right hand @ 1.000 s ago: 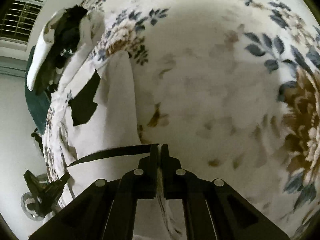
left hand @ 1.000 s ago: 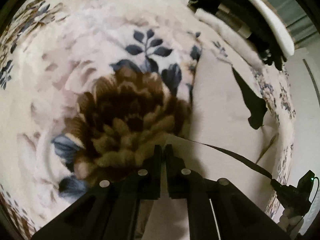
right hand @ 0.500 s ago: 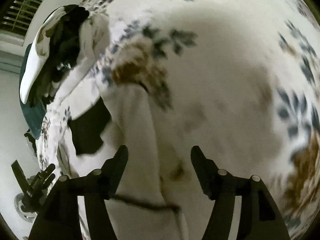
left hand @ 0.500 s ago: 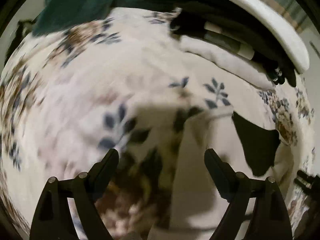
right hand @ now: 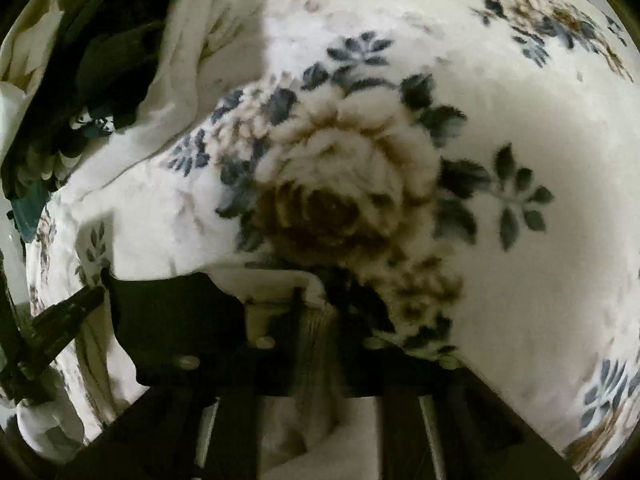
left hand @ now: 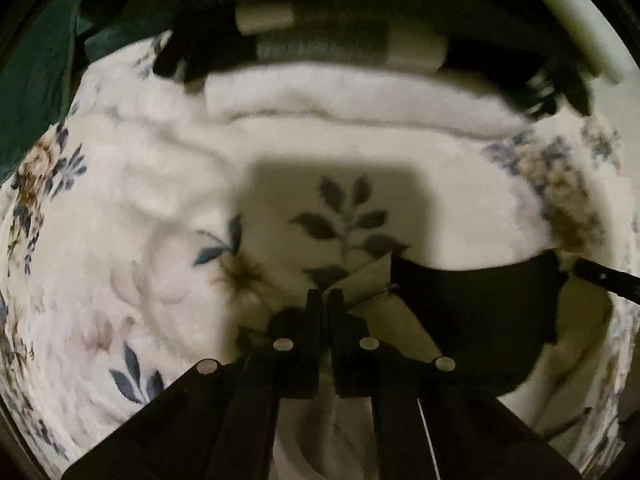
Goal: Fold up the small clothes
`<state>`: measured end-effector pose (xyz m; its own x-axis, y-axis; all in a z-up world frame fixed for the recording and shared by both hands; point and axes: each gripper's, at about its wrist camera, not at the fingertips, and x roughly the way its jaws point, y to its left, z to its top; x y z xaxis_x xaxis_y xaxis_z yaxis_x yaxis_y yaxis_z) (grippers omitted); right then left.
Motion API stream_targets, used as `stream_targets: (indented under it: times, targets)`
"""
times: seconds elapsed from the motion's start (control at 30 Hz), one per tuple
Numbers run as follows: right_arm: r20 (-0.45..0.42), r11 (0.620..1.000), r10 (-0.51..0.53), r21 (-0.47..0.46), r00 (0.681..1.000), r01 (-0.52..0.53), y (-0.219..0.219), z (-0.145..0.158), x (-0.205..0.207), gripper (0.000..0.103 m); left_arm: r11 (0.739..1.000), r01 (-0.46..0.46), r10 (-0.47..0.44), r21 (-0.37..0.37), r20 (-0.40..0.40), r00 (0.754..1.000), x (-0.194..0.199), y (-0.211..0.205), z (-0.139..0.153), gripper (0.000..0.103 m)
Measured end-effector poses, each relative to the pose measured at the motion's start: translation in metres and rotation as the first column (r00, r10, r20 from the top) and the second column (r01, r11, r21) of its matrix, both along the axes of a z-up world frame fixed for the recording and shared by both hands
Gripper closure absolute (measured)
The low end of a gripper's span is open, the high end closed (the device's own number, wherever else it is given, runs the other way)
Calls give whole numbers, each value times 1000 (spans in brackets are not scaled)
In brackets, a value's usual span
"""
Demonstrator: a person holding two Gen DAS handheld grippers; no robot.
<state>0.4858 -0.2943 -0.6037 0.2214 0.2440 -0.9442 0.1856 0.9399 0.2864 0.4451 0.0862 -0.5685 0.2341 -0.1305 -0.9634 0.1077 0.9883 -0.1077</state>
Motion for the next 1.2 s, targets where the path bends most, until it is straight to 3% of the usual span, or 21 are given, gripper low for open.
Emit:
stream_targets:
  times: [0.2,0.3,0.47,0.6,0.7,0.8,0.83,0.9,1.0,1.03,1.07,1.13,1.2]
  targets:
    - [101,996,-60,75,993,52,-9,42,-38,96,998,-27,32,-53,95,995,-43,25,51,101]
    - [152,994,-64,102,986,48,-7,71,-70,96,991,-65,80,-117,135,988,-83,43,84,101]
    - [215,989,-59,145,975,28,-6,111,-136,96,977,-122,149,-177,146,978,-141,46,114,101]
    - [207,982,-34,189,978,-6,-7,114,-199,96,954,-206,214,-218,17,977,-192,65,98,101]
    - [139,980,-26,198,990,-2,-10,91,-245,96,945,-260,251,-200,-72,965,-226,77,73,101]
    - [64,976,-43,217,997,28,-20,65,-278,96,904,-346,313,-251,-162,936,-248,93,53,100]
    - [36,974,-41,223,999,32,-22,58,-285,96,873,-387,339,-299,-199,919,-254,100,48,100]
    - [-13,968,-63,241,998,64,-29,48,-294,92,826,-437,368,-357,-247,897,-252,106,42,98]
    - [-50,963,-95,247,994,105,-36,45,-299,81,755,-488,390,-438,-299,871,-230,106,42,66]
    - [-55,960,-110,253,992,121,-39,45,-300,70,724,-497,396,-479,-300,868,-217,103,46,50]
    - [-55,955,-129,262,990,139,-41,47,-300,59,704,-496,401,-508,-292,868,-205,99,50,46]
    - [-52,941,-181,283,982,188,-48,54,-298,52,702,-480,387,-526,-284,877,-178,88,56,46]
    - [-54,928,-235,285,971,240,-56,58,-294,49,748,-411,325,-522,-253,911,-144,67,62,46]
